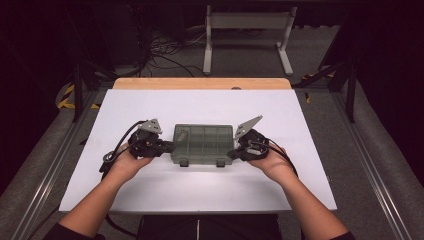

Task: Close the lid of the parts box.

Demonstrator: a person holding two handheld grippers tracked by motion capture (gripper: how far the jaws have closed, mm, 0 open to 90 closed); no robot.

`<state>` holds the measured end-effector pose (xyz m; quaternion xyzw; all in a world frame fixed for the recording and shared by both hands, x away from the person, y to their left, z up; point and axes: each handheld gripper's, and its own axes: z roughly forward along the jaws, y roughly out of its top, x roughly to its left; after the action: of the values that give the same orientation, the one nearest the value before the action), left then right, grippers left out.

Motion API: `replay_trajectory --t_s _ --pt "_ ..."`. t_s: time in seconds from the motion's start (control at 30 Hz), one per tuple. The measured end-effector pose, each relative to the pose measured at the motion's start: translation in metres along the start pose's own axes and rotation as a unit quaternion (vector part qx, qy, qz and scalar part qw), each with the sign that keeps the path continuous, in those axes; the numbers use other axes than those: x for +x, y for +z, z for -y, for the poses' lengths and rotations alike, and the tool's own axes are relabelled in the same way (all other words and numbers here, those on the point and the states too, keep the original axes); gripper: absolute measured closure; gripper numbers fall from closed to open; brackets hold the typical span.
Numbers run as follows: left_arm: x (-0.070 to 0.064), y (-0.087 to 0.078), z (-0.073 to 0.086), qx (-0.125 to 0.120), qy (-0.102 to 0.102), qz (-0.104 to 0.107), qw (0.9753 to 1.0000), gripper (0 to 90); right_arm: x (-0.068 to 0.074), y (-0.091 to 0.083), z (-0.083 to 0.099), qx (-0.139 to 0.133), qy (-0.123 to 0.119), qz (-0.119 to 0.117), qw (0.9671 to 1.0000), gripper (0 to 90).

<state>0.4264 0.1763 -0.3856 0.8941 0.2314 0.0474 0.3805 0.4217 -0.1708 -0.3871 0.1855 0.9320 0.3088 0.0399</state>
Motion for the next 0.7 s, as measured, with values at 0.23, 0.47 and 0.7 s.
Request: replay_trajectory --t_s 0.23,0.47,0.7 --pt "0.002 -0.01 0.013 -0.023 -0.018 0.007 0.9995 59.6 0.005 0.009 0.004 0.018 -0.003 -0.009 0.9998 88.9" --pt "0.003 -0.018 0.024 -0.045 -0.033 0.014 0.9983 53.5 0.007 0.019 0.008 0.044 -0.012 0.002 0.999 89.6" --pt "0.0 -0.021 0.03 -0.053 -0.036 0.016 0.9978 48.7 0.006 0.019 0.008 0.044 -0.013 0.01 0.9989 89.6"
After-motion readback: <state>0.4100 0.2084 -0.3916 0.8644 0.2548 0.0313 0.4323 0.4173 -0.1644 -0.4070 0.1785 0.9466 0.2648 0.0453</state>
